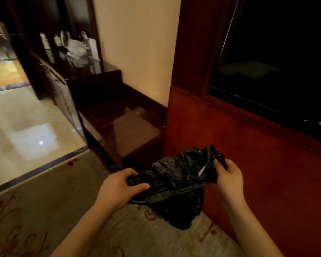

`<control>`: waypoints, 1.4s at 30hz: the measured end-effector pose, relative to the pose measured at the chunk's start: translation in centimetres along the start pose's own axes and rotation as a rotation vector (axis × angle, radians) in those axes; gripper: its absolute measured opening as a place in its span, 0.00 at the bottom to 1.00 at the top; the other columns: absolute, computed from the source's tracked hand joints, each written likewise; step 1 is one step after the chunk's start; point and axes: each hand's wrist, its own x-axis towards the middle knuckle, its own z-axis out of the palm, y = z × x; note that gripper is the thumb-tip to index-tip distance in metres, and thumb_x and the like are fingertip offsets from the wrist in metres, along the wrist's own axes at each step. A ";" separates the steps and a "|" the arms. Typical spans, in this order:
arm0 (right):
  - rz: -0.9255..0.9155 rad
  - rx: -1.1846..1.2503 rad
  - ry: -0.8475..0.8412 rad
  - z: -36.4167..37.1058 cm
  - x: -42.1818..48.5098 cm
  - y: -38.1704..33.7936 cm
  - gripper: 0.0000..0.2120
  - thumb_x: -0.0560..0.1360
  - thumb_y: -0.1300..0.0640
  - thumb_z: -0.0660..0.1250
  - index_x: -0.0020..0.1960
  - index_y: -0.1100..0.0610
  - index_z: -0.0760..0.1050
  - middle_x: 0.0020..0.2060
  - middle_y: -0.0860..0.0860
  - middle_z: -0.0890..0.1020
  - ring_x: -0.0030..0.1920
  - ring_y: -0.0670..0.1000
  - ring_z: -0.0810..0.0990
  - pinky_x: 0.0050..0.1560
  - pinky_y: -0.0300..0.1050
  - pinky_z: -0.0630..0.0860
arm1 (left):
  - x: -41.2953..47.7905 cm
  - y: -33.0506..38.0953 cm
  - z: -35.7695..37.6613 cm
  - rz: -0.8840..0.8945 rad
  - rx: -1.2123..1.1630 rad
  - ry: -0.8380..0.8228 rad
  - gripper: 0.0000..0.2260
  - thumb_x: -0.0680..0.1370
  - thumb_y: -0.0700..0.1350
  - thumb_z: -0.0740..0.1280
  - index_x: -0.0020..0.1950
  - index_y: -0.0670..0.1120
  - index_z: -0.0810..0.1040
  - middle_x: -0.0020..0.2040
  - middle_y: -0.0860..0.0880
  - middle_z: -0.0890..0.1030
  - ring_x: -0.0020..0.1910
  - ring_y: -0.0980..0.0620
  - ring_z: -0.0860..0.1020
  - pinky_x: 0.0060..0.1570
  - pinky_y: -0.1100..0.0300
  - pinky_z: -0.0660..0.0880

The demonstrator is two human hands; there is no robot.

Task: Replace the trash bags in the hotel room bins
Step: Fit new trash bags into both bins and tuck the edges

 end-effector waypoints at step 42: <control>0.218 -0.609 -0.259 5.2 21.2 8.4 0.07 0.81 0.53 0.64 0.45 0.49 0.74 0.43 0.48 0.80 0.41 0.49 0.79 0.38 0.44 0.72 | 29.2 -1.2 8.9 0.081 -0.092 -0.507 0.27 0.74 0.67 0.66 0.62 0.51 0.64 0.51 0.53 0.79 0.44 0.54 0.81 0.40 0.56 0.79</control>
